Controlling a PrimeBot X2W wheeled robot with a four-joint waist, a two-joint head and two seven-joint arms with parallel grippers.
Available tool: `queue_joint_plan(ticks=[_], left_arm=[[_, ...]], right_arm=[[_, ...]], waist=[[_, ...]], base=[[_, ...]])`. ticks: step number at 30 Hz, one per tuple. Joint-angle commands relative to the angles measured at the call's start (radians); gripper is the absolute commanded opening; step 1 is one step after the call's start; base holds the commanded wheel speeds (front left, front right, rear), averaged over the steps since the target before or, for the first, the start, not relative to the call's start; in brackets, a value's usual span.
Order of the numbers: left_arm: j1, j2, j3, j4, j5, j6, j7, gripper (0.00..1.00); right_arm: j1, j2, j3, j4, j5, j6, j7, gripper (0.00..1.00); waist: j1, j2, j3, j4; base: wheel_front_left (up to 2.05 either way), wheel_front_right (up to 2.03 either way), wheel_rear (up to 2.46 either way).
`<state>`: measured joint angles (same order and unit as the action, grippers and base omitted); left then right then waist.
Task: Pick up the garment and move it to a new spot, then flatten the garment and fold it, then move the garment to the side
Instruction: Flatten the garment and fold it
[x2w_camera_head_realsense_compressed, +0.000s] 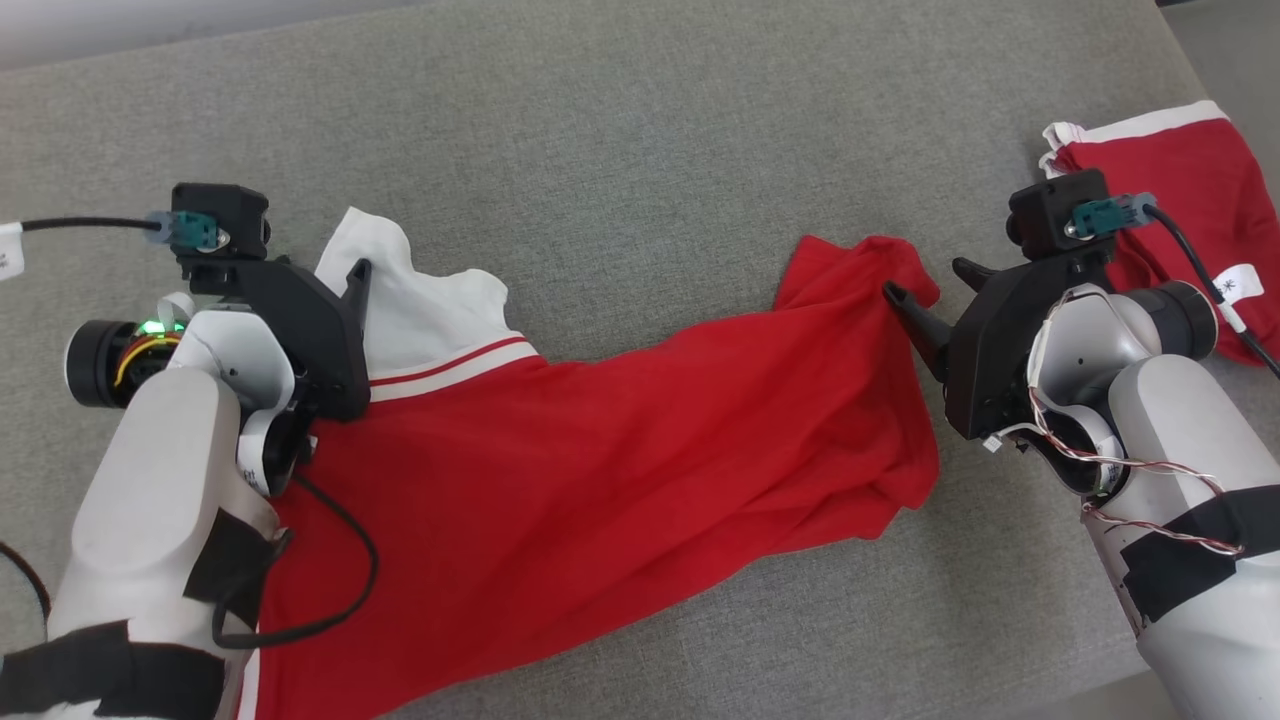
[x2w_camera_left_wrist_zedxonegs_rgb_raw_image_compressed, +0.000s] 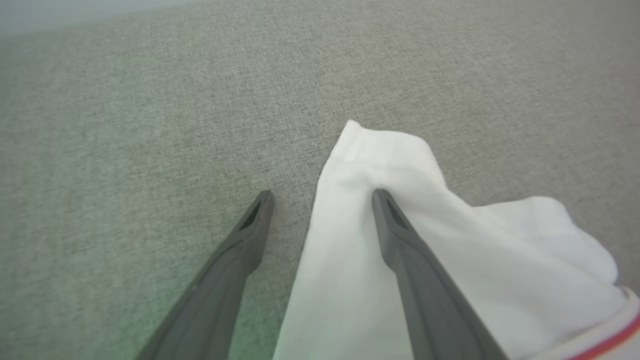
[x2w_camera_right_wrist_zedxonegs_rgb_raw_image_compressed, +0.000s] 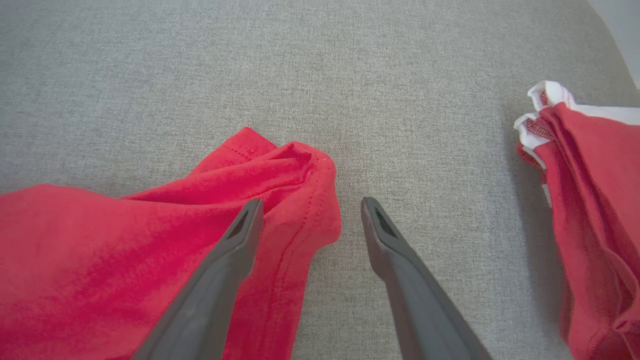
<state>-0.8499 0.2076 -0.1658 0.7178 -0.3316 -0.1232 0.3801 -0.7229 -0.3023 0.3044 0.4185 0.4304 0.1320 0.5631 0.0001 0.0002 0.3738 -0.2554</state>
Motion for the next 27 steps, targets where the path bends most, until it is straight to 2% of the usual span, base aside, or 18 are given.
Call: queue_joint_plan(ticks=[1, 8, 9, 13, 20, 27], left_arm=[[-0.016, 0.003, -0.014, 0.016, 0.012, -0.001, 0.023, 1.00], [-0.030, -0.004, -0.066, 0.046, 0.017, -0.005, 0.096, 1.00], [-0.028, -0.003, -0.072, 0.051, 0.014, -0.006, 0.109, 0.96], [-0.017, 0.013, -0.080, 0.062, -0.001, -0.007, 0.148, 0.00], [-0.040, 0.068, -0.082, 0.001, -0.034, -0.004, 0.176, 0.00], [-0.032, 0.090, -0.095, -0.078, -0.067, -0.005, 0.189, 0.00]], right_arm=[[-0.014, -0.008, 0.014, 0.006, 0.009, -0.002, -0.005, 1.00], [-0.034, -0.017, 0.050, 0.015, 0.021, -0.002, -0.009, 1.00], [-0.037, -0.017, 0.054, 0.016, 0.022, -0.002, -0.010, 1.00], [-0.047, -0.029, 0.067, 0.024, 0.030, -0.002, -0.002, 1.00], [-0.077, -0.060, 0.051, 0.036, 0.035, -0.002, 0.059, 1.00], [-0.108, -0.049, 0.027, 0.059, 0.042, -0.002, 0.147, 1.00]], waist=[[-0.0001, -0.0002, 0.008, -0.009], [-0.0001, -0.0002, 0.019, -0.018], [-0.0001, -0.0002, 0.020, -0.019], [-0.0001, -0.0002, 0.029, -0.015], [-0.0001, -0.0002, 0.052, 0.018], [-0.0001, -0.0002, 0.070, 0.053]], base=[[0.00, 0.00, 0.00], [0.00, 0.00, 0.00], [0.00, 0.00, 0.00], [0.00, 0.00, 0.00], [0.00, 0.00, 0.00], [0.00, 0.00, 0.00]])
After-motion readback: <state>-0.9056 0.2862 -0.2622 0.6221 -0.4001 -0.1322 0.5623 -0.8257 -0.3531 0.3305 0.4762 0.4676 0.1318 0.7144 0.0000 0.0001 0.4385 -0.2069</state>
